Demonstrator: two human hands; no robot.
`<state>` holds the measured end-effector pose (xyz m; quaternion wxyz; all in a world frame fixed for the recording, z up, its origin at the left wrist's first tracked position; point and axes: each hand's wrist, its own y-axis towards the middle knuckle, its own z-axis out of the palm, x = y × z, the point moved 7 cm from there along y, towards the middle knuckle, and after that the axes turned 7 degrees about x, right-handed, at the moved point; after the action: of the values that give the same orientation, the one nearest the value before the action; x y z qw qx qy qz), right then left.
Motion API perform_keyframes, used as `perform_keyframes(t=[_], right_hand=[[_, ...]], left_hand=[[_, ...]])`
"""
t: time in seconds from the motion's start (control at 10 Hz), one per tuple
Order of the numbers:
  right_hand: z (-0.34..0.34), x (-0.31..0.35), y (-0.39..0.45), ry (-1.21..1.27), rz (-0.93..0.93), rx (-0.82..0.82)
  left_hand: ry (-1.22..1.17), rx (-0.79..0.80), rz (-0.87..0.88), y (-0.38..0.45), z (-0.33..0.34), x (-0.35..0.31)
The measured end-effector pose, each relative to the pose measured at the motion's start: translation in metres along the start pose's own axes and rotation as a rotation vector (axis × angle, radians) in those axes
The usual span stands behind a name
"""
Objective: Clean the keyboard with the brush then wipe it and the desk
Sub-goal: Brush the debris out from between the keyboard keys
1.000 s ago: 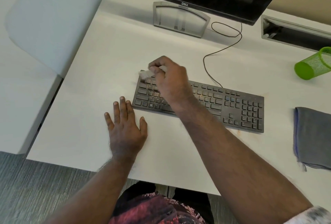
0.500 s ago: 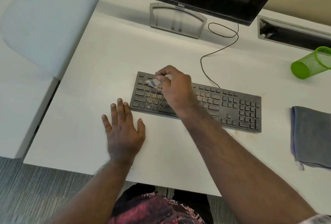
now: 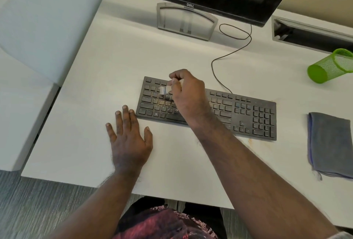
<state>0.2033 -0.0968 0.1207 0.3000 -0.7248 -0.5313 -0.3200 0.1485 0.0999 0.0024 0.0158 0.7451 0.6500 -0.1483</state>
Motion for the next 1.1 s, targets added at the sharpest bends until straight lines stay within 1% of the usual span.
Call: perform_keyframes(t=[0.1,0.3,0.4,0.6,0.7,0.8,0.9,1.0,1.1], right_hand=[[-0.005,-0.001,0.003,0.022,0.008,-0.023],[0.001,0.0,0.001,-0.058,0.015,0.044],[-0.005,0.003,0.003,-0.035,0.005,-0.002],[-0.001,0.003,0.003,-0.087,-0.003,0.099],[-0.013,0.0,0.007,-0.119,0.003,0.103],[-0.013,0.0,0.008,-0.174,0.011,0.164],[0.002,0.01,0.006,-0.152,-0.033,0.212],[0.019,0.019,0.005,-0.071,-0.085,0.23],[0.024,0.023,0.005,0.005,-0.099,0.228]], left_hand=[[0.008,0.007,-0.001,0.0,0.0,0.0],[0.006,-0.008,-0.001,0.0,0.0,0.0],[-0.001,-0.023,0.002,0.0,-0.001,0.0],[0.004,-0.029,0.0,0.0,-0.001,0.0],[0.002,-0.034,0.004,0.0,-0.001,-0.001],[0.005,-0.035,0.002,0.0,0.0,0.001],[0.009,-0.034,0.005,0.0,0.0,0.0],[0.009,-0.036,0.004,0.0,-0.001,-0.001],[0.013,-0.034,0.006,0.0,-0.001,0.0]])
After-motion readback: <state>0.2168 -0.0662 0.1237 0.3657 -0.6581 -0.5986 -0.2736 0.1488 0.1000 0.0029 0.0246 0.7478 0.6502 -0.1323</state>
